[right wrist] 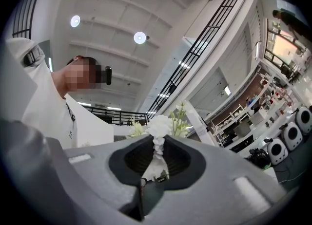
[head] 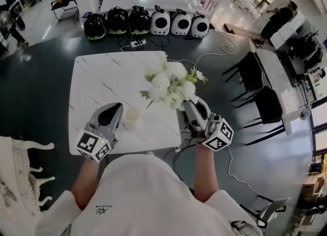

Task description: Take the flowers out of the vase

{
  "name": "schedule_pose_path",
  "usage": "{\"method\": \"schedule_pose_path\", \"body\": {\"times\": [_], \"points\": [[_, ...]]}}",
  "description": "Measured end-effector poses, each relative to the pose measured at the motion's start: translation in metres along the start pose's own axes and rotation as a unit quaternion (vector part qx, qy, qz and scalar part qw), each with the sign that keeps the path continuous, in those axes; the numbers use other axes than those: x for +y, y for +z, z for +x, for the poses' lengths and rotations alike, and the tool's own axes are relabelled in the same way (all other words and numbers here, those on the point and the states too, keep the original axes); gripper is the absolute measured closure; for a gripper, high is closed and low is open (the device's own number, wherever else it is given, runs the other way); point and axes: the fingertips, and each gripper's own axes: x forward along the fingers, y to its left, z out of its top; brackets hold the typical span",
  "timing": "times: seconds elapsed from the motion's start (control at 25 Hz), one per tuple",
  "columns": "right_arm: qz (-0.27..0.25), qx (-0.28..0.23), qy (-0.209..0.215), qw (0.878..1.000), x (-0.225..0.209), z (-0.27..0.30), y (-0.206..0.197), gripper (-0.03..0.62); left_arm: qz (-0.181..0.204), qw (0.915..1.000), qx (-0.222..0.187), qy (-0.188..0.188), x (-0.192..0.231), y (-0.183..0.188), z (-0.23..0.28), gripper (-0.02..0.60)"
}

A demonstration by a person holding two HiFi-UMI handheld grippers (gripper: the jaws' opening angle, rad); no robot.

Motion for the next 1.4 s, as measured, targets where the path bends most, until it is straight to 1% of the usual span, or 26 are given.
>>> {"method": "schedule_pose_path", "body": {"times": [0.36,0.72,0.88,1.4], "points": [[0.011,0.02,-0.021,1.0,-0.012,-0.036,-0.003,0.548,-0.001,0.9999,0.007,0.007,-0.022,-0.003,0.009,0.593],[0.023,0.055,-0.044,0.997,-0.021,-0.05,-0.032,0.547,-0.008,0.9997,0.012,0.021,-0.02,-0.01,0.0,0.593],[0.028,0.067,-0.046,0.996,-0.02,-0.054,-0.046,0.548,-0.013,0.9993,0.017,0.031,-0.017,-0.02,-0.008,0.592],[0.044,0.089,-0.046,0.994,-0.026,-0.058,-0.061,0.547,-0.03,0.9975,0.026,0.058,-0.012,-0.029,-0.02,0.594]]}}
